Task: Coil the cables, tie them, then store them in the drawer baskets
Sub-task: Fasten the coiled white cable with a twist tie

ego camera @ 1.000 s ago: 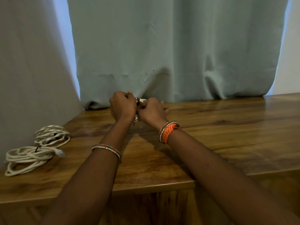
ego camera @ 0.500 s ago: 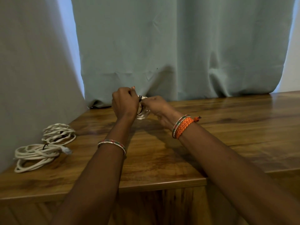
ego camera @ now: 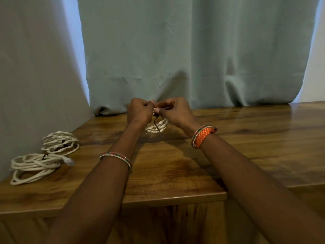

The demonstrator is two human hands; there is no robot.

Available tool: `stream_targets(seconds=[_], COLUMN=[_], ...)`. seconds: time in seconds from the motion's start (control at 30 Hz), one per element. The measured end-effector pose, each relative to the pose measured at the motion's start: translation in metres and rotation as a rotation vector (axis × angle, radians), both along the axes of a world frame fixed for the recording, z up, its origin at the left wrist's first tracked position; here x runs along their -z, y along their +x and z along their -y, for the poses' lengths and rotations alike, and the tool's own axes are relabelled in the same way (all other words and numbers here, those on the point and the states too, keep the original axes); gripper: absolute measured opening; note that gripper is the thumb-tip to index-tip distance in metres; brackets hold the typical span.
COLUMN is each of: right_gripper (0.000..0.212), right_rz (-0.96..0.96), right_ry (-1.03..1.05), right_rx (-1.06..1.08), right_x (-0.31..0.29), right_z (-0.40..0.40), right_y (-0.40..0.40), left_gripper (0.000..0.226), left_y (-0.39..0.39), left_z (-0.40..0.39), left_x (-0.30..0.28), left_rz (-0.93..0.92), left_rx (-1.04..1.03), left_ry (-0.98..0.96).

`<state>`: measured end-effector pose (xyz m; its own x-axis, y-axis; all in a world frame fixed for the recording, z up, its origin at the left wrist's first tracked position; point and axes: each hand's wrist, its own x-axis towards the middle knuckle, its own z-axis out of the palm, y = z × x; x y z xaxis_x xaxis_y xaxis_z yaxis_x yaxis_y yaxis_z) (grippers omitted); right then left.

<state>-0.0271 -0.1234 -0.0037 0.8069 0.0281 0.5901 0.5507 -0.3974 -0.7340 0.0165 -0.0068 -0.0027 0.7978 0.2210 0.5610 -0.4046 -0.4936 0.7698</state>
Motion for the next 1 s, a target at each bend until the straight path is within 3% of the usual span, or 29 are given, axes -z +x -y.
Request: stream_targets(seconds=[0.2, 0.33, 0.47, 0.63, 0.73, 1.0], right_gripper=[0.047, 0.03, 0.01, 0.012, 0.015, 0.009], right_rz=[0.15, 0.234, 0.312, 0.257, 0.119, -0.302], right_ry=[-0.414, -0.581, -0.428, -0.082, 0.123, 0.471], right_rx=[0.034, 0.045, 0.065, 0.165, 0.15, -0.143], right_x=[-0.009, -0.008, -0.006, -0.006, -0.008, -0.011], right_z=[0.002, 0.003, -0.004, 0.009, 0.021, 0.023], right_y=[-0.004, -0.009, -0.008, 0.004, 0.012, 0.009], left_gripper=[0.046, 0.042, 0.042, 0.049, 0.05, 0.03], left_y=[0.008, 0.011, 0.009, -0.001, 0.0, -0.008], left_z=[-0.01, -0.016, -0.012, 0.006, 0.013, 0.011], left_x=[0.001, 0.002, 0.004, 0.006, 0.004, -0.002], left_rz=[-0.075, -0.099, -0.099, 0.04, 0.176, 0.403], left_rx=[-0.018, -0.01, 0.031, 0.13, 0.179, 0.296], left_ry=[-0.046, -0.116, -0.083, 0.044, 0.082, 0.034])
